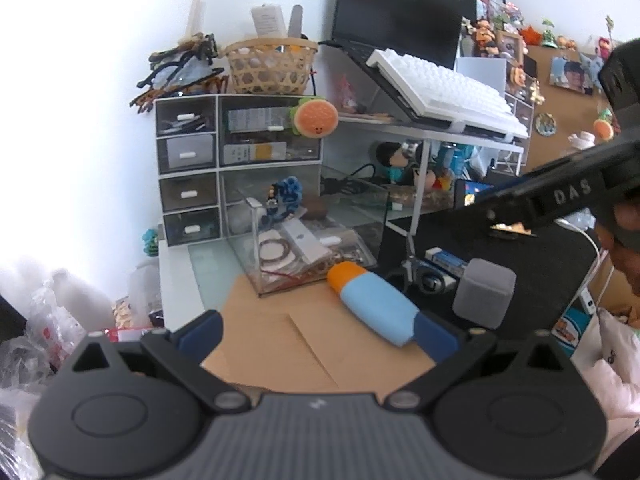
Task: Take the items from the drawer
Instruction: 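Lower the grey box beside the scissors and open the right gripper, then move the right tool back to the front of the open clear drawer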
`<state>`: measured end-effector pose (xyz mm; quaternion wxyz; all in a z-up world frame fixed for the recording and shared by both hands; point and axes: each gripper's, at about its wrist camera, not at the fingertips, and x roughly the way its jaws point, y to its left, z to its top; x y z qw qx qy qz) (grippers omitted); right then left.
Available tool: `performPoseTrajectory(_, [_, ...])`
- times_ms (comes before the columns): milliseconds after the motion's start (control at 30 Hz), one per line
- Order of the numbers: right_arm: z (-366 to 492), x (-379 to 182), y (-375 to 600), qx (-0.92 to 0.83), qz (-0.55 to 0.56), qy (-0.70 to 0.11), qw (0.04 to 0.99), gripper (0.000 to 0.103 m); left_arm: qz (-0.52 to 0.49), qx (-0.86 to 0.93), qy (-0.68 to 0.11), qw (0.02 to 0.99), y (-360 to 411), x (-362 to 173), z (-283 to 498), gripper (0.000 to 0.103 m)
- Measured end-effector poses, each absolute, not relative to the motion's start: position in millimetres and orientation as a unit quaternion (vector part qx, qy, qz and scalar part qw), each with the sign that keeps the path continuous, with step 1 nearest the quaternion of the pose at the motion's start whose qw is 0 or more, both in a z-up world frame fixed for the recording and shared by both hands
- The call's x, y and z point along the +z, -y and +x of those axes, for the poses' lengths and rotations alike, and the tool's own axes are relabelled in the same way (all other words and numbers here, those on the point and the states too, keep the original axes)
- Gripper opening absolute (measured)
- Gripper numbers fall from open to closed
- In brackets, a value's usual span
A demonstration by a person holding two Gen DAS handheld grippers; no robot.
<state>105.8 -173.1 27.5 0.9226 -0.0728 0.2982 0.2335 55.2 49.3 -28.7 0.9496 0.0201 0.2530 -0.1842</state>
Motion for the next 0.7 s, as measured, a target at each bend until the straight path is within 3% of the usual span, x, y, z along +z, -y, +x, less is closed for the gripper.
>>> performPoseTrajectory(133, [113,27,160,0.237,-0.064,-0.299,0.922,0.076,0.014,-0.183,-0.252,0.950,-54,-28,56,0.103])
performPoseTrajectory(400, [120,21,142,0.247,-0.052,-0.308,0.917,0.052,0.004,-0.181,-0.255,0.950,-63,-30,60,0.103])
performPoseTrajectory(700, [134,12,126,0.244,-0.041,-0.312,0.917,0.041,-0.007,-0.176,-0.256,0.951,-73,-32,65,0.103])
